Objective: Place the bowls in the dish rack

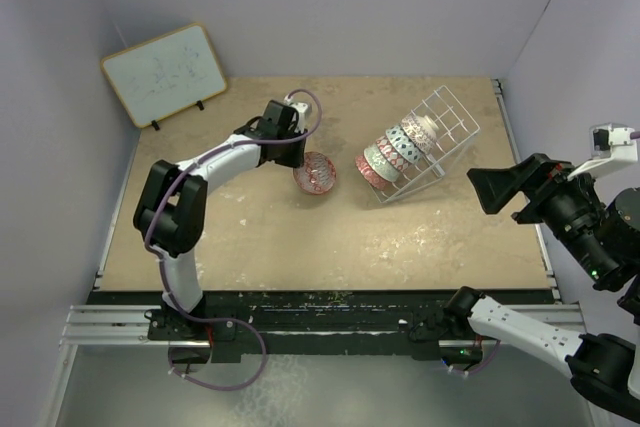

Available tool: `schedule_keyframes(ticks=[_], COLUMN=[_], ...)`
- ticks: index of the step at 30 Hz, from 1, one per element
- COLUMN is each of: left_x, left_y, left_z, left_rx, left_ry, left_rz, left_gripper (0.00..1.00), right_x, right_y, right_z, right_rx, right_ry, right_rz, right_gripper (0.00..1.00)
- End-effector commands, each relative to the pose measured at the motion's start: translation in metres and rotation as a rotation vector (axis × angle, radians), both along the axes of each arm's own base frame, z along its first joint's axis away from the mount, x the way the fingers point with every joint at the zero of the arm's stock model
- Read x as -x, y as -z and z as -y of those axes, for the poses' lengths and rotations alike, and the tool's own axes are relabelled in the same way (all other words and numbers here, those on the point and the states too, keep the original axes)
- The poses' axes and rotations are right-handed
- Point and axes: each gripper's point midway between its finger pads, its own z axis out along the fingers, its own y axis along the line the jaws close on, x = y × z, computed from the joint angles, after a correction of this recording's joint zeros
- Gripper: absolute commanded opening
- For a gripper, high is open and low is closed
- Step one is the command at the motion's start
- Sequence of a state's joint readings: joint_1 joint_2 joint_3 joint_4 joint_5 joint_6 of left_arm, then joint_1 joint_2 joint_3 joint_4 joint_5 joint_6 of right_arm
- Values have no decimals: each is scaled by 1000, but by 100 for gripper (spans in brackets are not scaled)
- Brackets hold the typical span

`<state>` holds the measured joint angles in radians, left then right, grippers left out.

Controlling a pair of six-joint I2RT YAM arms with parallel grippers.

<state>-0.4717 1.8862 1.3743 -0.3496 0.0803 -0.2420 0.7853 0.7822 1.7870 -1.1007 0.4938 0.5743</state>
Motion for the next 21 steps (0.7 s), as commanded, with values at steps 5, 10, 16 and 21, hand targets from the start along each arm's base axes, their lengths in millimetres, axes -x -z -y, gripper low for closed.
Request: schedule_keyframes(ticks=[5,10,16,21], left_x=[0,3,11,30], left_y=[-39,-47,-77,-104], left_z=[-4,-20,-32,-18], left_rx=[31,-24,-33,5], left_ry=[-2,-46,-62,-15], left_rz=[97,124,184,256], left_gripper=[48,74,99,99], right_x=[1,2,2,2], right_y=[-11,-13,-14,-15], right_z=[-2,-3,-5,-6], right_rx=[-43,-49,-49,-54], right_ry=[-14,-21,-28,-30], right_rz=[33,38,36,37], right_gripper=[100,100,100,100])
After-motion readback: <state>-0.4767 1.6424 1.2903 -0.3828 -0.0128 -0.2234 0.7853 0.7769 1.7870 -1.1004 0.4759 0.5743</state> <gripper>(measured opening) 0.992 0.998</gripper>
